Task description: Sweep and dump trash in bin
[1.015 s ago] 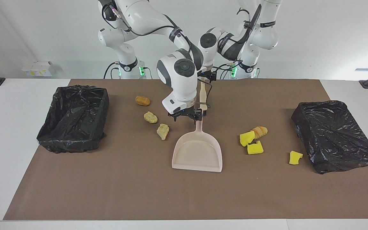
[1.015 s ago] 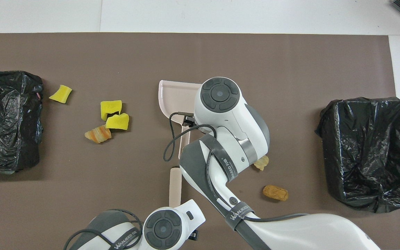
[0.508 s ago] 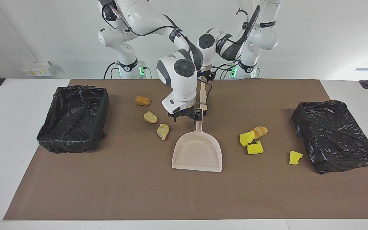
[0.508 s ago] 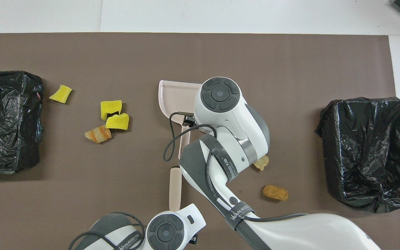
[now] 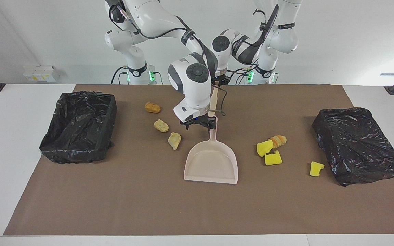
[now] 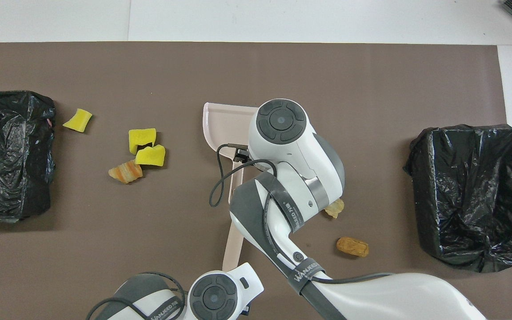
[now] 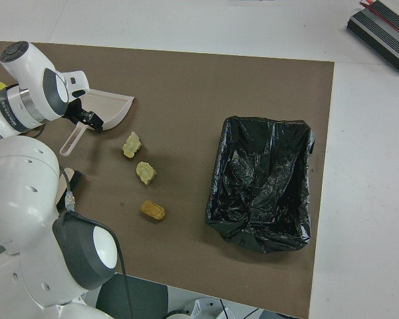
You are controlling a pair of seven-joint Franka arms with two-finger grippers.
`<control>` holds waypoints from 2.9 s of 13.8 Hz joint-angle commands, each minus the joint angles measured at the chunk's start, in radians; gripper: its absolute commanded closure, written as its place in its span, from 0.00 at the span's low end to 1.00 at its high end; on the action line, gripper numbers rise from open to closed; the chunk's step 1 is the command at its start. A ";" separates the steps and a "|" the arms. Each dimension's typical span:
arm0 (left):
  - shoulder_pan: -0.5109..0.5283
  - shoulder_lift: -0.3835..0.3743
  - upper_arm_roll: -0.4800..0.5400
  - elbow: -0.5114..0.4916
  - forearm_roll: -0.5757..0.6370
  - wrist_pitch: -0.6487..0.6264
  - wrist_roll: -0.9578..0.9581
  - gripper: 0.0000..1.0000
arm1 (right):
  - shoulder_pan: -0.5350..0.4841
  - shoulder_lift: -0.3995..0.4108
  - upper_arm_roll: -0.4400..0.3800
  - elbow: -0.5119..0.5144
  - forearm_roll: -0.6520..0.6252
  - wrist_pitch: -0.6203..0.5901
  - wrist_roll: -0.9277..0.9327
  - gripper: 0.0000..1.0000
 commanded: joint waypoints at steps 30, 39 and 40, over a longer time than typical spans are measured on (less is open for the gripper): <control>0.869 0.388 0.017 0.605 0.542 -0.213 0.413 1.00 | 0.140 0.032 0.018 -0.091 -0.199 0.184 0.136 0.52; 0.815 0.353 0.007 0.465 0.493 -0.142 0.393 1.00 | 0.065 -0.061 0.018 -0.082 -0.164 0.092 -0.099 1.00; 0.785 0.353 0.008 0.470 0.423 -0.145 0.379 1.00 | 0.055 -0.081 0.018 -0.082 -0.144 0.068 -0.199 1.00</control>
